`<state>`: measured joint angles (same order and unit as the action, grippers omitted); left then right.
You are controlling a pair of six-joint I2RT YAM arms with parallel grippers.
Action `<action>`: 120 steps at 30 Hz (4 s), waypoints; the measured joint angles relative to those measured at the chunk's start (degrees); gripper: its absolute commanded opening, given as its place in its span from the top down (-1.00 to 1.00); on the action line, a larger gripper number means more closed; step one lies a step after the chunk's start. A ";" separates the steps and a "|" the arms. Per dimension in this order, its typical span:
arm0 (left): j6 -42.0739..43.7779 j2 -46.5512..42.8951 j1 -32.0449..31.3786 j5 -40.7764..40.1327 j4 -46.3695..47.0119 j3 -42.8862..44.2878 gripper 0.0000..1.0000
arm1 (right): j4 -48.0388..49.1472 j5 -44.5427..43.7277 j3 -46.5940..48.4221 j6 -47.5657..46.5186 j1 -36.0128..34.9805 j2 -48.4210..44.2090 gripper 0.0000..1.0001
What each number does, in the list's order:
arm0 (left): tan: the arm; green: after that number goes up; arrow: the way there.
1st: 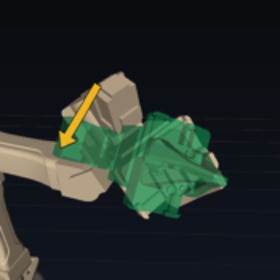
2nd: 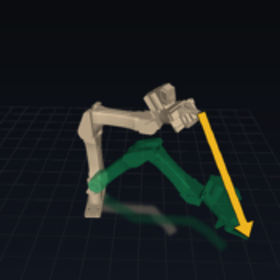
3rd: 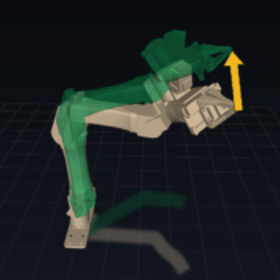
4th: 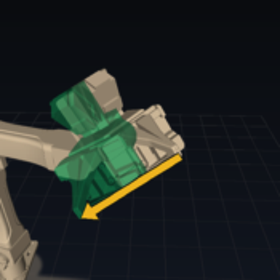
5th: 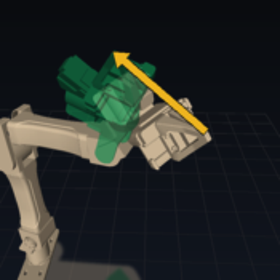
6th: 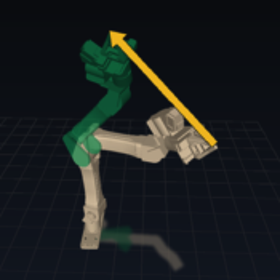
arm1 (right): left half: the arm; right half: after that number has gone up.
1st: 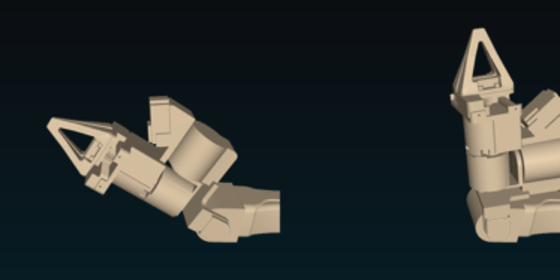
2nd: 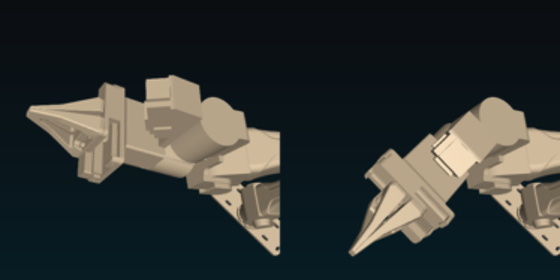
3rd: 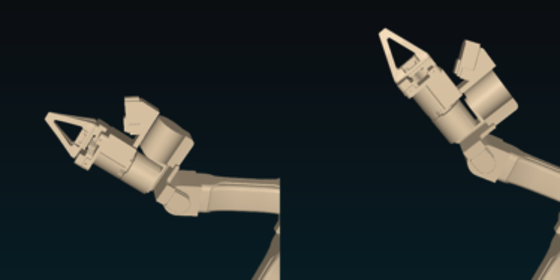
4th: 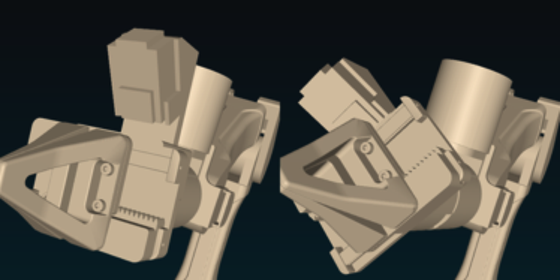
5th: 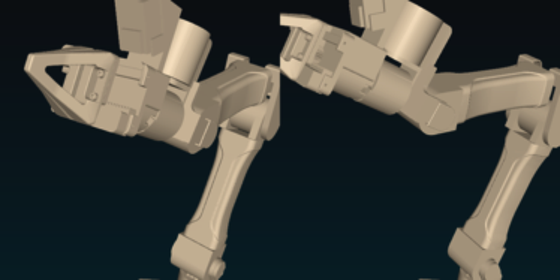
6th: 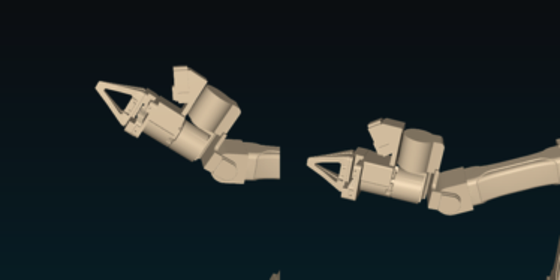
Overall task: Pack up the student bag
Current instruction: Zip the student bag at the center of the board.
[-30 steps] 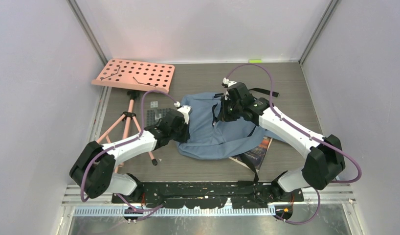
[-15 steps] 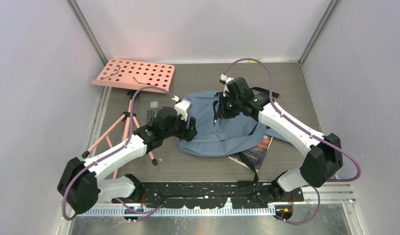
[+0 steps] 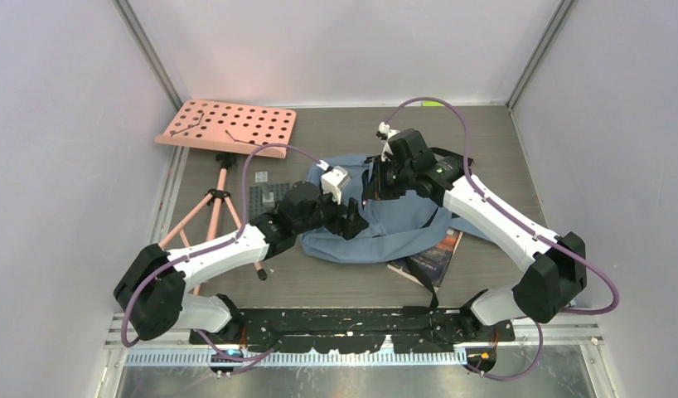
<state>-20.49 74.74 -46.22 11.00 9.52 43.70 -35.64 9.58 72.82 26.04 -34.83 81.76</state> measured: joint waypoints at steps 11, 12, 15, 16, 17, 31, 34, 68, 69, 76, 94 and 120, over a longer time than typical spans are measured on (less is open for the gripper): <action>-1.09 3.30 -3.56 -10.38 9.66 -0.48 -0.47 | 0.02 0.52 0.07 1.55 -0.09 -0.39 0.99; -1.36 3.96 -3.87 -11.56 10.19 -0.48 -0.45 | 0.02 0.55 0.07 1.62 -0.09 -0.39 0.99; -1.68 5.51 -5.05 -14.78 10.51 -0.48 -0.29 | 0.02 0.55 0.07 1.92 -0.09 -0.39 0.99; -1.75 5.84 -5.49 -15.89 10.54 -0.46 -0.20 | 0.02 0.55 0.07 1.99 -0.09 -0.39 0.99; -1.77 5.99 -5.86 -16.74 10.54 -0.46 -0.08 | 0.02 0.55 0.07 2.03 -0.09 -0.39 0.99; -3.30 7.43 -7.96 -22.62 11.74 -0.81 1.00 | -0.09 -1.73 0.04 2.21 -0.11 -0.39 0.99; -3.34 7.26 -8.11 -22.84 12.26 -1.60 1.00 | -0.24 -3.67 -0.11 1.16 -0.42 -0.39 0.99; -4.61 1.57 -8.04 -18.25 16.68 -11.82 1.00 | -3.19 -9.70 1.92 -6.05 -2.40 6.08 0.99; -4.59 1.14 -8.04 -18.18 16.61 -12.22 1.00 | -3.15 -9.70 2.12 -6.32 -2.12 6.64 0.99; -4.33 -1.55 -8.04 -16.79 13.97 -14.86 1.00 | -2.16 -12.00 3.69 -7.69 1.84 10.16 0.99; -3.37 -4.20 -8.00 -11.82 -8.98 -2.67 -0.06 | -0.24 -10.34 8.50 -11.10 5.73 14.12 0.99; 0.98 17.66 -4.11 -16.79 -15.37 15.17 -0.43 | 1.31 -7.74 8.13 -10.16 6.10 11.47 0.99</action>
<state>-19.51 92.40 -50.33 -5.78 -5.85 58.87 -34.33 1.85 80.95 15.88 -28.73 93.23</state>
